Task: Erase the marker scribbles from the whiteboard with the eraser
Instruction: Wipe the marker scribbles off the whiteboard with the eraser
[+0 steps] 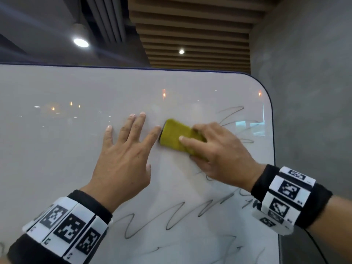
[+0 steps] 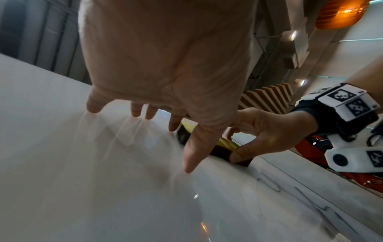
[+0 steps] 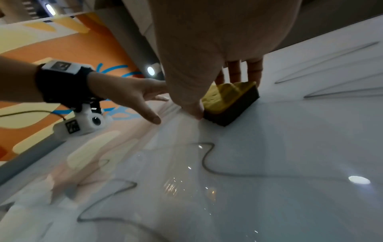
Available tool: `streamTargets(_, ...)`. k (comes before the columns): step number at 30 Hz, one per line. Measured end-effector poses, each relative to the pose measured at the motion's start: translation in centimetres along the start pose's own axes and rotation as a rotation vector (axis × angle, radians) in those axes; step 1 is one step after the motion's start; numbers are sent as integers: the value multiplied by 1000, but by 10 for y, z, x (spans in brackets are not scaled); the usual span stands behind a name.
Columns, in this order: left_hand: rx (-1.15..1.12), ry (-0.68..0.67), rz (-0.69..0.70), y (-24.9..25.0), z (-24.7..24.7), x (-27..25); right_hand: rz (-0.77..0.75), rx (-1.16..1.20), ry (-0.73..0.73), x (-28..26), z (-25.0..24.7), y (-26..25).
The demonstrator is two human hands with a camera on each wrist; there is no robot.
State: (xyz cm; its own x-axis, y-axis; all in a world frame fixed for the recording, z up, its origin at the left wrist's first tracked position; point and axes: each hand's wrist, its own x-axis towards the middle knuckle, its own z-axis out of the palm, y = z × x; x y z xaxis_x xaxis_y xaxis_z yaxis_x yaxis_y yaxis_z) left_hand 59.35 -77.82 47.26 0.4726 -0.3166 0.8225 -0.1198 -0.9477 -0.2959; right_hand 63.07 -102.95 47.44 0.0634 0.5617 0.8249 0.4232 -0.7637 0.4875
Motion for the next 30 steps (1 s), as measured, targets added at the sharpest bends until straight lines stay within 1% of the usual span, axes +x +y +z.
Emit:
streamTargets(1, 2, 8, 2, 1, 0, 0, -59, -17, -27, 0, -1, 2)
streamTargets(2, 2, 14, 4, 1, 1, 0, -65, -30, -29, 2, -3, 9)
streamTargets(3, 3, 16, 6, 1, 1, 0, -7, -23, 0, 6, -5, 18)
streamTargets(6, 21, 10, 15, 0, -1, 1, 346, 25, 171, 16, -13, 46)
streamTargets(7, 22, 13, 17, 0, -1, 1, 415, 16, 195, 17, -14, 48)
streamTargets(8, 22, 17, 19, 0, -1, 2, 431, -4, 202, 17, -12, 45)
streamTargets(10, 22, 20, 20, 1, -1, 2, 344, -16, 197, 19, -6, 25)
streamTargets(13, 5, 54, 23, 2, 0, 2, 140, 17, 111, 19, 8, -7)
streamTargets(15, -12, 79, 38, 2, 1, 1, 106, 22, 77, 21, 8, -6)
streamTargets(17, -17, 78, 42, 2, 1, 1, 146, 4, 110, 21, 1, 12)
streamTargets(19, -13, 61, 44, 2, -1, 1, 277, -18, 181, 18, -6, 36)
streamTargets(21, -7, 48, 47, 3, -1, 1, 423, -42, 219, 10, -11, 53)
streamTargets(22, -3, 43, 47, 3, -1, 1, 454, -61, 220, 5, -11, 54)
streamTargets(23, 0, 40, 46, 5, 0, 1, 439, -81, 210, -2, -9, 48)
streamTargets(24, -2, 41, 43, 6, 0, 1, 379, -93, 192, -11, -6, 40)
streamTargets(25, -8, 43, 38, 8, 1, 2, 279, -96, 161, -21, -2, 30)
streamTargets(27, -21, 49, 28, 13, 2, 3, 72, -109, 51, -40, 1, 18)
streamTargets(28, -22, 51, 27, 15, 2, 4, 21, -114, 6, -44, -1, 21)
streamTargets(29, -25, 50, 33, 19, 3, 5, 27, -114, -8, -45, -5, 29)
streamTargets(30, -25, 47, 38, 23, 4, 5, 95, -106, 15, -44, -8, 40)
